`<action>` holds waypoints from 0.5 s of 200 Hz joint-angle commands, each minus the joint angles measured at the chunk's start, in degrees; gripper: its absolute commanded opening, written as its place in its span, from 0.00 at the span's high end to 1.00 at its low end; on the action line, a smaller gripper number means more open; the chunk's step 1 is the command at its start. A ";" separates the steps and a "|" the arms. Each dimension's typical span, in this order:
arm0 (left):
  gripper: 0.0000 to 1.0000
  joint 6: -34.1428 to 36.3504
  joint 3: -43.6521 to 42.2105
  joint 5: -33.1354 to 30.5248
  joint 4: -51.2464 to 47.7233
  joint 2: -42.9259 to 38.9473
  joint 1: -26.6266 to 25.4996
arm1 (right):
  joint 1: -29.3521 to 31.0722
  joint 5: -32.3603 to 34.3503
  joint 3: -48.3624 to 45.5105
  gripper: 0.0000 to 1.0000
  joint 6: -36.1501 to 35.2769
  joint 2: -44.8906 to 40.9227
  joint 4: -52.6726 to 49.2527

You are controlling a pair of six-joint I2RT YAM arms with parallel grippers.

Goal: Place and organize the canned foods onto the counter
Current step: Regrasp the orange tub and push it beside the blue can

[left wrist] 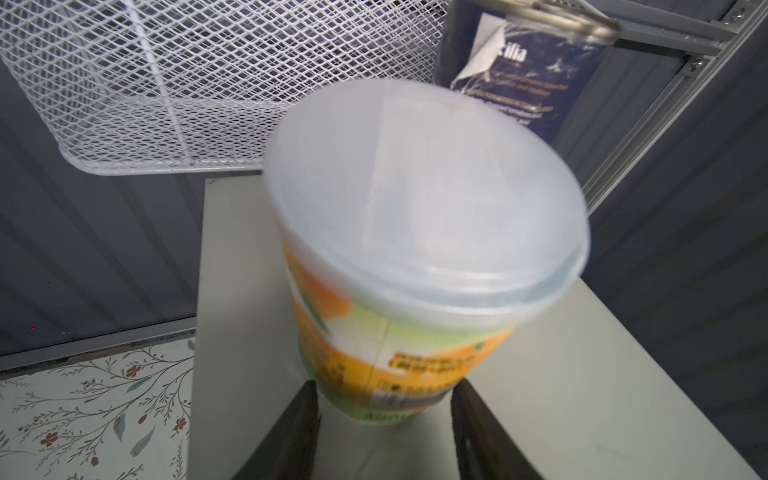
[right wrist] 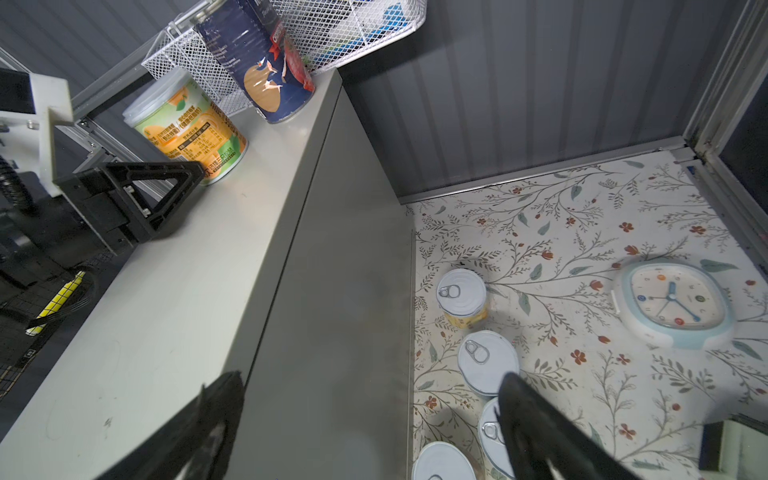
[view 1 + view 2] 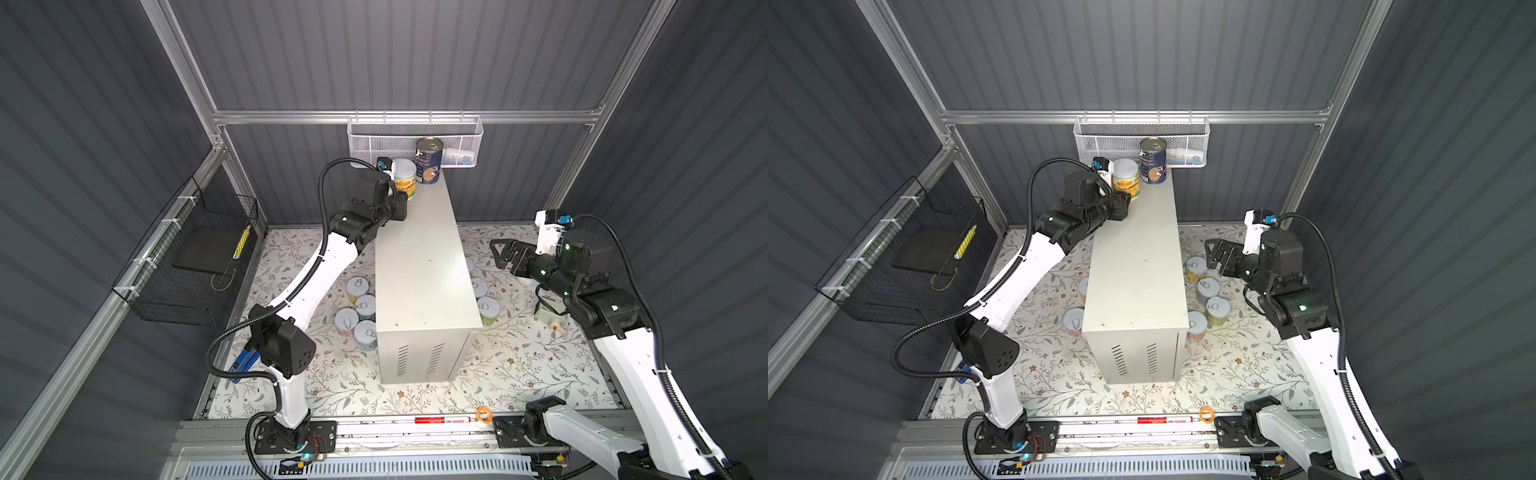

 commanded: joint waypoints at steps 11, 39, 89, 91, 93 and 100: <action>0.43 -1.14 4.40 -2.21 1.23 2.52 0.98 | -0.64 0.40 0.44 0.04 -0.57 -0.11 1.56; 0.40 -1.65 7.31 -2.49 1.13 4.84 1.41 | -0.82 0.04 0.34 0.04 -0.39 0.22 1.85; 0.39 -2.48 9.19 -3.92 2.68 7.41 3.22 | -1.11 -0.65 0.45 0.04 -0.46 1.50 2.17; 0.39 -2.50 9.36 -3.91 2.70 7.54 3.26 | -1.11 -0.65 0.49 0.04 -0.43 1.58 2.10; 0.39 -2.50 9.53 -4.00 2.80 7.71 3.33 | -1.15 -0.70 0.52 0.04 -0.42 1.62 2.15; 0.39 -2.30 9.92 -4.13 2.98 8.22 3.57 | -1.17 -0.86 0.68 0.04 -0.41 1.81 2.14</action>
